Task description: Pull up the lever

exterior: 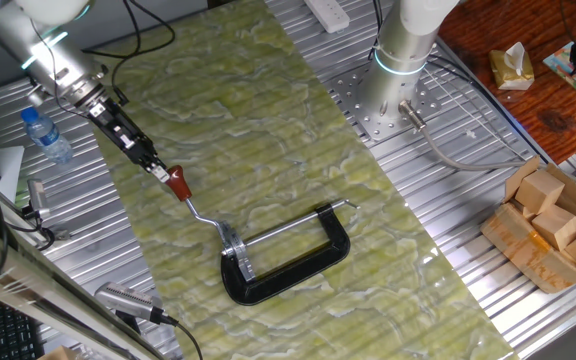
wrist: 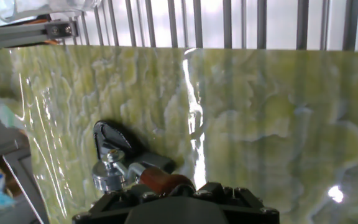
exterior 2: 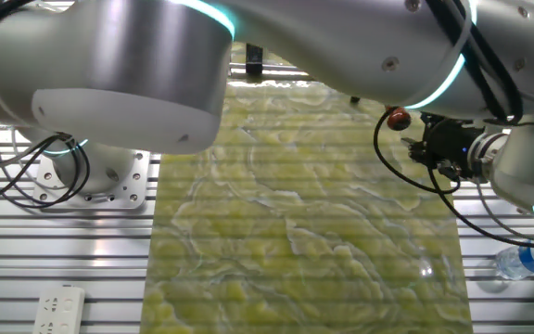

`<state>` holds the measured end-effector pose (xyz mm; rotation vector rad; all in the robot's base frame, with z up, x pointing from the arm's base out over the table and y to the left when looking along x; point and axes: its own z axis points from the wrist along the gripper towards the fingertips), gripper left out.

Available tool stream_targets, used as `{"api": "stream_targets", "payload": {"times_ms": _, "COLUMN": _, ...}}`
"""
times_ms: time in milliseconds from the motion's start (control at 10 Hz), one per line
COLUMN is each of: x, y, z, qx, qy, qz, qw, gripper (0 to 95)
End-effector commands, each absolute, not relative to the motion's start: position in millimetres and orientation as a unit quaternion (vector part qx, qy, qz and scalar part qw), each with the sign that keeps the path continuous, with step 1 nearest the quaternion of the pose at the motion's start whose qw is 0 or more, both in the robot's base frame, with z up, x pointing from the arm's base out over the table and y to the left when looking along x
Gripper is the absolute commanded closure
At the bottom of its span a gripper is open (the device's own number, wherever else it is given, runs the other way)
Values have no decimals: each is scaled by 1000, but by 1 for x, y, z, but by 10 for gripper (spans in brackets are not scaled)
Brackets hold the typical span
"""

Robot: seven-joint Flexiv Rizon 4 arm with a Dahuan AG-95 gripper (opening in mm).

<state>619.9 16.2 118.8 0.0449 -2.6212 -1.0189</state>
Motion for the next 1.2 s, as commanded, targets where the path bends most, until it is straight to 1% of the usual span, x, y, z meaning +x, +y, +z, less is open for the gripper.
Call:
{"api": "stream_targets", "payload": {"times_ms": 100, "x": 621, "y": 19, "z": 116, "qx": 18, "qy": -917, "qz": -362, "qw": 164, "gripper": 380}}
{"api": "stream_targets", "payload": {"times_ms": 900, "x": 613, "y": 29, "z": 110, "qx": 21, "qy": -915, "qz": -371, "qw": 158, "gripper": 380}}
{"api": "stream_targets", "payload": {"times_ms": 1000, "x": 611, "y": 31, "z": 109, "qx": 20, "qy": -915, "qz": -371, "qw": 156, "gripper": 570}}
{"api": "stream_targets", "payload": {"times_ms": 1200, "x": 611, "y": 31, "z": 109, "qx": 17, "qy": -916, "qz": -369, "qw": 155, "gripper": 570}}
